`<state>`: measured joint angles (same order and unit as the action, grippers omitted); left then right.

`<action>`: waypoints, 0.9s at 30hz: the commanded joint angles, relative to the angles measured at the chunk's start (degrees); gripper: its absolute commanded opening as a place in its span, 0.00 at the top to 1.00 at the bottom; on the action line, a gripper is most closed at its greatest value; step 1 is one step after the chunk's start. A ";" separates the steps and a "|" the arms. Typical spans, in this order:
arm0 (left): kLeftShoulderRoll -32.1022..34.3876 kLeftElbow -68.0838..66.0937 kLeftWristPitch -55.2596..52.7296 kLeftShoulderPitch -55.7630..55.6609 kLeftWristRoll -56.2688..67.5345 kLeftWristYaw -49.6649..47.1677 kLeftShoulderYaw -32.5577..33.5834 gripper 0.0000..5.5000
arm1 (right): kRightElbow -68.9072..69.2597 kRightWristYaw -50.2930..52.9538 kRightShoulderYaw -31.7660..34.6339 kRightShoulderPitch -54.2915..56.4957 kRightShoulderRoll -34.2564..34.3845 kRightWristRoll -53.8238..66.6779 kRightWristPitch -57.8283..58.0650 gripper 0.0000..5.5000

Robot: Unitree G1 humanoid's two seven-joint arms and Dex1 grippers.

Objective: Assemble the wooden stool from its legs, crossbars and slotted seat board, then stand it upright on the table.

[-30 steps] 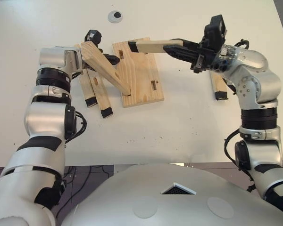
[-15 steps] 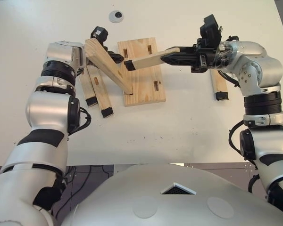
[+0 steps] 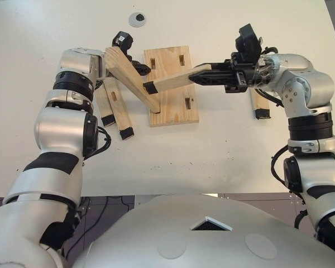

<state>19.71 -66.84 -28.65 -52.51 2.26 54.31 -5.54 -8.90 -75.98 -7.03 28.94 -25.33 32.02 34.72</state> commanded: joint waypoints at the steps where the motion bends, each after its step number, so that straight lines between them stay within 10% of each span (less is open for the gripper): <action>1: -1.08 -1.00 -1.04 0.59 -1.71 0.45 -1.09 0.73 | 0.47 1.35 -0.38 -0.78 1.70 -0.60 -2.22 0.93; 27: -2.90 -3.53 -2.66 -1.28 -2.86 3.30 -1.76 0.73 | 3.82 7.29 -5.34 -7.49 9.62 -5.16 -15.93 0.93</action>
<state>17.76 -68.99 -30.35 -54.21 1.13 58.00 -6.45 -6.67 -69.44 -11.30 21.65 -16.52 27.35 19.02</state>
